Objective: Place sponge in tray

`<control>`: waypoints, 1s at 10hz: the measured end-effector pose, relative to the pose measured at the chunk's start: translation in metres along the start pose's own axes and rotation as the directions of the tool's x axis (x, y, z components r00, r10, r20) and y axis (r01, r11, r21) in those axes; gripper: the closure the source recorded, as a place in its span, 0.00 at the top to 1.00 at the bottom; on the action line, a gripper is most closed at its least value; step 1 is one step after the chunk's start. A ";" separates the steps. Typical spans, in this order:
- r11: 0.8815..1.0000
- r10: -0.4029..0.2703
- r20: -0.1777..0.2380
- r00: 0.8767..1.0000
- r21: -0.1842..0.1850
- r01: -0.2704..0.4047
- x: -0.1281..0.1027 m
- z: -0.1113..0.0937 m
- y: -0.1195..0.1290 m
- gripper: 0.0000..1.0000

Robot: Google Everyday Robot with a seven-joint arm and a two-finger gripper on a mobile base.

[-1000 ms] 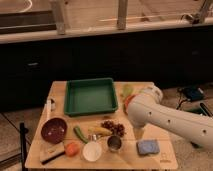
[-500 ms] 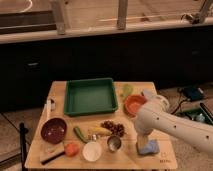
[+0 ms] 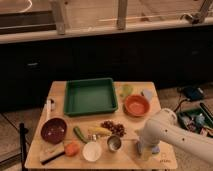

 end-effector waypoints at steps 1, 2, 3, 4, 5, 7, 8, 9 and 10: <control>1.000 0.013 0.006 1.000 -0.007 -0.013 0.006 0.004 0.006 0.80; 1.000 0.022 0.010 1.000 -0.010 -0.022 0.011 0.007 0.010 0.80; 1.000 0.028 0.010 1.000 -0.011 -0.028 0.017 0.008 0.011 0.80; 0.999 0.035 0.011 0.999 -0.010 -0.035 0.025 0.008 0.010 0.80; 0.999 0.039 0.007 0.999 -0.011 -0.039 0.031 0.008 0.009 0.80; 0.999 0.047 -0.001 0.999 -0.013 -0.047 0.043 0.006 0.005 0.80; 0.999 0.049 -0.002 0.999 -0.013 -0.049 0.045 0.006 0.004 0.80; 0.999 0.049 -0.001 0.999 -0.016 -0.049 0.046 0.007 0.002 0.80; 0.999 0.048 0.001 0.999 -0.019 -0.048 0.046 0.010 0.001 0.80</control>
